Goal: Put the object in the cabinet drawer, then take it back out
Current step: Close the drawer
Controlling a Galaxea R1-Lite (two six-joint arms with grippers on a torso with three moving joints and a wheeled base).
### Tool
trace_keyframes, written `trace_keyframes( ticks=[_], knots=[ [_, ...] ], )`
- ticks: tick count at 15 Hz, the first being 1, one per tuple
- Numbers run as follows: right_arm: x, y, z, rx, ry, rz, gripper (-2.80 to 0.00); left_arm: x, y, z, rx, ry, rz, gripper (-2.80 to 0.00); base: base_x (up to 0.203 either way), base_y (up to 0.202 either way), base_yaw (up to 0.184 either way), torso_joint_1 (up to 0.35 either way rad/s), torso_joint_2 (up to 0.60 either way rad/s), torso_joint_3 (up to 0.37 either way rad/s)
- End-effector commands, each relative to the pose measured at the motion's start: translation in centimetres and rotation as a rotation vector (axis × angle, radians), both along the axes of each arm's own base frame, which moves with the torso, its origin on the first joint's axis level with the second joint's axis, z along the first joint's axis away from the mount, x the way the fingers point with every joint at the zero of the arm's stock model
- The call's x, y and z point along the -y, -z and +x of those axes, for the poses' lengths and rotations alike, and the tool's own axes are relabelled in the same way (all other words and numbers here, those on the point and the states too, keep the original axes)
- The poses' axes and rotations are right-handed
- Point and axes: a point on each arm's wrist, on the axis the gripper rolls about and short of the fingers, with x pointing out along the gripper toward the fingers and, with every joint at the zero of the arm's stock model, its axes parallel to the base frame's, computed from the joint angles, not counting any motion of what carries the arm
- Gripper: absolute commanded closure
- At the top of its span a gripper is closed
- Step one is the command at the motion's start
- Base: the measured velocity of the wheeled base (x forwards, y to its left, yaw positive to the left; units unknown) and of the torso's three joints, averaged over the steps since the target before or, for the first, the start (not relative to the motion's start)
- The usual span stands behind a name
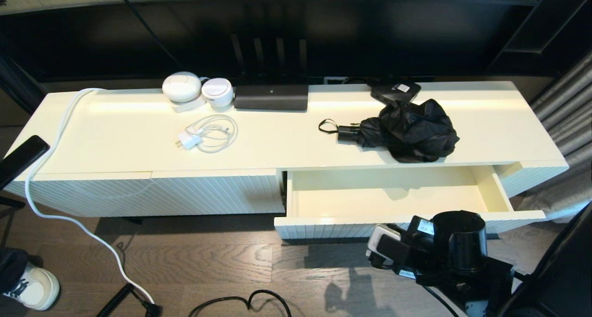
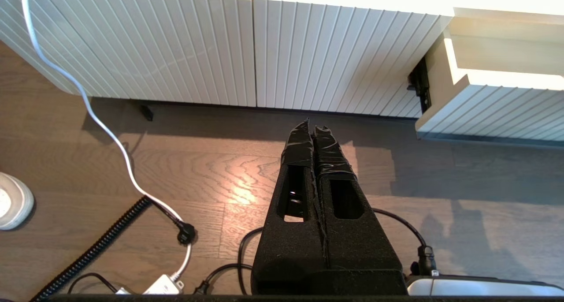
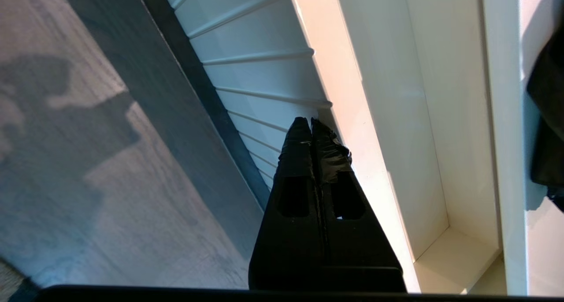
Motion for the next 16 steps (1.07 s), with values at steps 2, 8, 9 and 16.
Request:
trace_keyframes(
  ticks=[2, 8, 9, 16],
  knots=[
    [-0.1, 0.4, 0.8, 0.015, 0.009, -0.006, 0.0, 0.0, 0.0, 0.0, 0.001, -0.001, -0.002, 0.0, 0.0, 0.0, 0.0, 0.0, 0.0, 0.0],
    [-0.4, 0.0, 2.2, 0.052, 0.022, 0.017, 0.0, 0.0, 0.0, 0.0, 0.001, -0.001, -0.002, 0.0, 0.0, 0.0, 0.0, 0.0, 0.0, 0.0],
    [-0.5, -0.1, 2.4, 0.061, 0.024, 0.023, 0.0, 0.0, 0.0, 0.0, 0.001, -0.001, -0.002, 0.0, 0.0, 0.0, 0.0, 0.0, 0.0, 0.0],
    [-0.7, -1.0, 4.4, 0.119, 0.043, 0.044, 0.0, 0.0, 0.0, 0.0, 0.001, -0.001, -0.002, 0.0, 0.0, 0.0, 0.0, 0.0, 0.0, 0.0]
  ],
)
